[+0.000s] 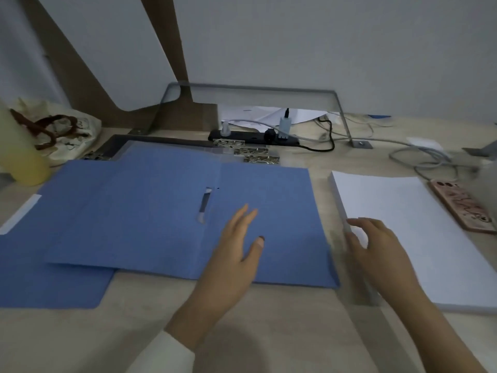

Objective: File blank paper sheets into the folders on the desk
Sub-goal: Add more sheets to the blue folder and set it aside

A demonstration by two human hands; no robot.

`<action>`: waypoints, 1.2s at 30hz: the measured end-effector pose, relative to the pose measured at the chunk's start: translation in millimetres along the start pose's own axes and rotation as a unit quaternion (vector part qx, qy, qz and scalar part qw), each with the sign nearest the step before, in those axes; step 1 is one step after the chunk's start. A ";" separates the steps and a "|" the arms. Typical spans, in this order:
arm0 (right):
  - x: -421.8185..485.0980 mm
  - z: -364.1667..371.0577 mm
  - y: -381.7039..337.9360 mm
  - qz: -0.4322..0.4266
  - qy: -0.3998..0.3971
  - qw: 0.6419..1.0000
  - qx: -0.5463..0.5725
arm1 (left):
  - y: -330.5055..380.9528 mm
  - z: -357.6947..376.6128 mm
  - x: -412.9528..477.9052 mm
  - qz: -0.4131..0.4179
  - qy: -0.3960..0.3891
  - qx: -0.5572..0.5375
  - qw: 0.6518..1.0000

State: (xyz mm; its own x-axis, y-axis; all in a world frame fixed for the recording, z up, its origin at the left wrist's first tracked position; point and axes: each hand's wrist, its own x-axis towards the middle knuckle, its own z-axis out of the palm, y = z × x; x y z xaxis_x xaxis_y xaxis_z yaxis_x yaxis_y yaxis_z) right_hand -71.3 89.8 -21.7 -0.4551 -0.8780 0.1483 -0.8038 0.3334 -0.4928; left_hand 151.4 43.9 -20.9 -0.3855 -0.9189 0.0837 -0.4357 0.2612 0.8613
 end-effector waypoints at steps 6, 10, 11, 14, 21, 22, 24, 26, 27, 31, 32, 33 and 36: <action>12.4 -15.5 37.8 0.056 0.002 0.996 -0.069 | 48.8 91.5 29.9 -0.116 -0.199 -0.224 0.947; 10.4 -9.8 40.6 0.049 -0.015 0.993 -0.109 | 54.0 118.6 42.7 -0.108 -0.208 -0.242 0.942; 8.8 -8.0 39.2 0.045 -0.016 0.990 -0.134 | 58.8 121.5 43.5 -0.109 -0.210 -0.243 0.941; 5.0 -1.7 35.0 0.032 -0.009 0.978 -0.207 | 59.7 128.1 45.1 -0.116 -0.212 -0.263 0.934; 6.6 0.6 38.2 0.040 0.016 0.986 -0.161 | 32.5 141.8 48.3 -0.125 -0.211 -0.294 0.924; 6.8 -0.4 38.8 0.041 0.015 0.987 -0.154 | 30.2 143.8 48.8 -0.119 -0.208 -0.290 0.927; 7.5 -1.3 39.8 0.043 0.014 0.989 -0.139 | 28.7 145.4 49.1 -0.108 -0.206 -0.290 0.929; 7.6 -0.4 39.5 0.047 0.017 0.989 -0.139 | 27.3 145.8 49.6 -0.100 -0.207 -0.291 0.929; 7.2 0.5 39.1 0.047 0.018 0.988 -0.144 | 27.2 144.9 50.0 -0.097 -0.210 -0.293 0.928; 6.1 2.8 37.4 0.048 0.016 0.986 -0.159 | 27.7 142.4 49.9 -0.091 -0.221 -0.300 0.924; 6.2 2.4 37.3 0.048 0.014 0.986 -0.158 | 27.5 142.6 49.7 -0.093 -0.220 -0.299 0.924; 6.3 1.8 37.2 0.049 0.012 0.986 -0.157 | 26.9 143.3 49.6 -0.097 -0.218 -0.298 0.924; 6.5 -0.4 36.7 0.050 0.004 0.987 -0.150 | 27.5 143.2 50.1 -0.106 -0.213 -0.301 0.923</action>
State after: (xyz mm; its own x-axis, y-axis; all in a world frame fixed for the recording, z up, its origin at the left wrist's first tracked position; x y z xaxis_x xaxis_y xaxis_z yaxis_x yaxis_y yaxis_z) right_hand -104.0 96.4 -38.5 -0.5404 -0.8330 0.1188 -0.8312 0.5065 -0.2294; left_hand 3.7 47.4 -64.8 -0.6841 -0.6973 -0.2140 -0.0572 -0.2413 0.9688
